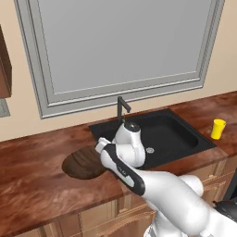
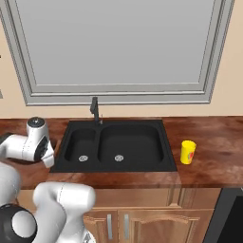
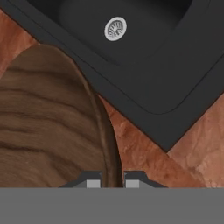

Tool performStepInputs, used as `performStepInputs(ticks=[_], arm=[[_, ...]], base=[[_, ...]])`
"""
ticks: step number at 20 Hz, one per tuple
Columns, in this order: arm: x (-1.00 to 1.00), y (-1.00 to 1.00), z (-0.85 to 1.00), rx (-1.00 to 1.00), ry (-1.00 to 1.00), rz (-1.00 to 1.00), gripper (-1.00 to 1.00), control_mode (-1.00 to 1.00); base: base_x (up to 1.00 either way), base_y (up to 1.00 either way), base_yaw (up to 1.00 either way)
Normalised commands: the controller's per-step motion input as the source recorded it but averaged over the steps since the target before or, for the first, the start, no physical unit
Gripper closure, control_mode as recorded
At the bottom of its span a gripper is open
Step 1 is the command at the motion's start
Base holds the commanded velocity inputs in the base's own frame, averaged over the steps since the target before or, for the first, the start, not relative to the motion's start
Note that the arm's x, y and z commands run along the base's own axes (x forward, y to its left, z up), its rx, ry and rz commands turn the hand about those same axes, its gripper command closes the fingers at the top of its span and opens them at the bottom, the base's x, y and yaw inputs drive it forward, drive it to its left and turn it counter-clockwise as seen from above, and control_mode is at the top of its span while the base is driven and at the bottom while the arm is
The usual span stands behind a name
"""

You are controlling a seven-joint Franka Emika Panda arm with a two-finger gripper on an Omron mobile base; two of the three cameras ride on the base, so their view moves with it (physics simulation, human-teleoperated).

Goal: Pick the cup and bowl from the counter and place them on the counter next to the sink.

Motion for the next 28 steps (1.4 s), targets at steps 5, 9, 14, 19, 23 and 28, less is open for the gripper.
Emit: performStepInputs(ticks=[5, 9, 14, 19, 23, 28], arm=[[0.25, 0.22, -0.39, 0.00, 0.03, -0.05, 1.00, -1.00], [0.24, 0.23, -0.41, 0.00, 0.04, -0.05, 1.00, -1.00], [0.10, 0.17, -0.16, 0.00, 0.05, -0.02, 1.00, -1.00], [0.00, 0.02, 0.00, 0.00, 0.00, 0.00, -1.00, -1.00], [0.00, 0.00, 0.00, 0.00, 0.00, 0.00, -1.00, -1.00], [-0.01, 0.00, 0.23, 0.00, -0.05, 0.01, -1.00, -1.00]], base=[[0.00, 0.00, 0.00], [0.00, 0.00, 0.00], [0.00, 0.00, 0.00], [0.00, 0.00, 0.00], [0.00, 0.00, 0.00], [0.00, 0.00, 0.00]])
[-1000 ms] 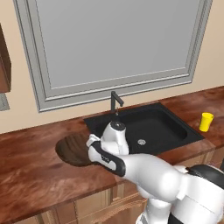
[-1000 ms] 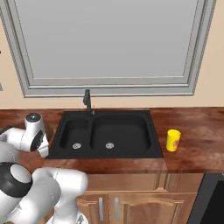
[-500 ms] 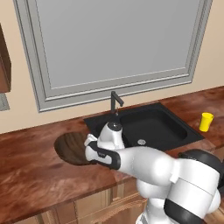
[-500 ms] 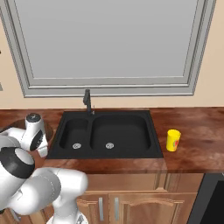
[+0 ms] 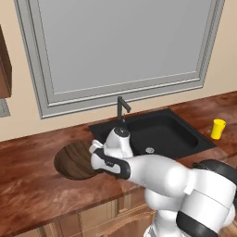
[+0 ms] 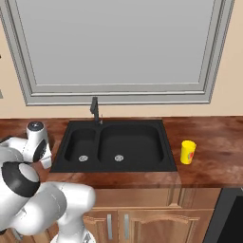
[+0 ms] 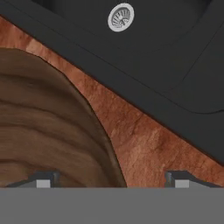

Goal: Pick the cup and bowl from the counter and place them on the counter next to the sink.

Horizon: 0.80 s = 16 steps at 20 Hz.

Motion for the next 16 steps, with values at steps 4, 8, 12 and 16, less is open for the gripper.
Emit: performStepInputs(ticks=[4, 8, 12, 16], arm=[[-0.16, 0.00, 0.51, 0.00, -0.14, 0.02, -1.00, -1.00], [-0.29, 0.00, 0.64, 0.00, -0.10, 0.06, -1.00, -1.00], [-0.26, 0.00, 0.53, 0.00, 0.00, 0.14, -1.00, -1.00], [-0.34, 0.00, 0.57, 0.00, 0.01, 0.23, -1.00, -1.00]], base=[[0.00, 0.00, 0.00], [0.00, 0.00, 0.00], [0.00, 0.00, 0.00], [0.00, 0.00, 0.00]])
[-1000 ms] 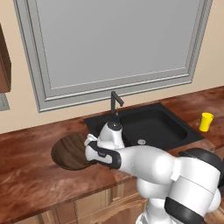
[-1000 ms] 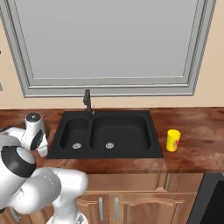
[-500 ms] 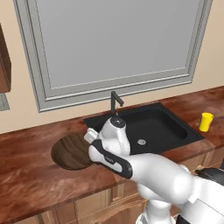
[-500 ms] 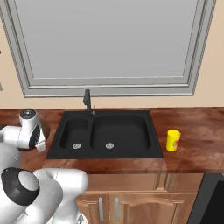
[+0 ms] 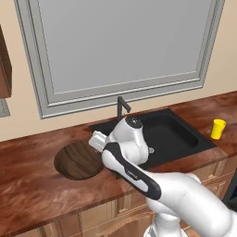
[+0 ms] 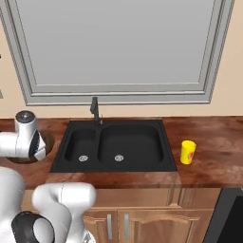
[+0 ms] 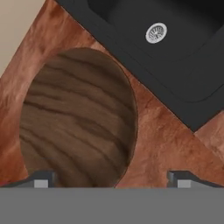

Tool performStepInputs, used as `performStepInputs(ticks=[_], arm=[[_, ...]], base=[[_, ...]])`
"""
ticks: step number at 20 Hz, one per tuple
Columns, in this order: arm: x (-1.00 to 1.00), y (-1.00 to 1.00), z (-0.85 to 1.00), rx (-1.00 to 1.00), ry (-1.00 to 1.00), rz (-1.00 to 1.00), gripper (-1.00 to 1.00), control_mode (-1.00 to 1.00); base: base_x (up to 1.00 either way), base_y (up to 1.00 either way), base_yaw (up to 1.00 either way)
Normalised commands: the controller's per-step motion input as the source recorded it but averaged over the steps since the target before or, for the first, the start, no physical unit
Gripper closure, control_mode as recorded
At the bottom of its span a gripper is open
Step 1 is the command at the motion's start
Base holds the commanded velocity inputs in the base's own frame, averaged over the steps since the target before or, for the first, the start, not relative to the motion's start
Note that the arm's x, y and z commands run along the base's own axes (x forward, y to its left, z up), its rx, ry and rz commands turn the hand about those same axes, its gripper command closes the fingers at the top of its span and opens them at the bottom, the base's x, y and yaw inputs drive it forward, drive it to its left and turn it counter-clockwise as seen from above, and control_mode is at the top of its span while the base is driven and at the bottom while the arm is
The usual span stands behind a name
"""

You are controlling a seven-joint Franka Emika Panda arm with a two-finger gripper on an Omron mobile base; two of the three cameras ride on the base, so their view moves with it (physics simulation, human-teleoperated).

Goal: Pick the cup and bowl from the counter and place them on the counter next to the sink.

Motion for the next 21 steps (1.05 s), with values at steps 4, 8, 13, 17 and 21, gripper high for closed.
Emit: performStepInputs(ticks=[4, 8, 13, 17, 21], arm=[[-0.24, -0.25, 0.48, -0.01, 0.00, 0.30, -1.00, -1.00], [-0.16, -0.71, 0.40, -0.03, 0.02, 0.27, -1.00, -1.00], [-0.20, -0.65, 0.28, -0.08, 0.02, 0.18, -1.00, -1.00], [-0.65, -0.47, 0.16, -0.03, 0.00, 0.15, -1.00, -1.00], [-0.77, -0.22, 0.11, -0.04, 0.00, 0.11, -1.00, -1.00]], base=[[0.00, 0.00, 0.00], [0.00, 0.00, 0.00], [0.00, 0.00, 0.00], [0.00, 0.00, 0.00], [0.00, 0.00, 0.00]])
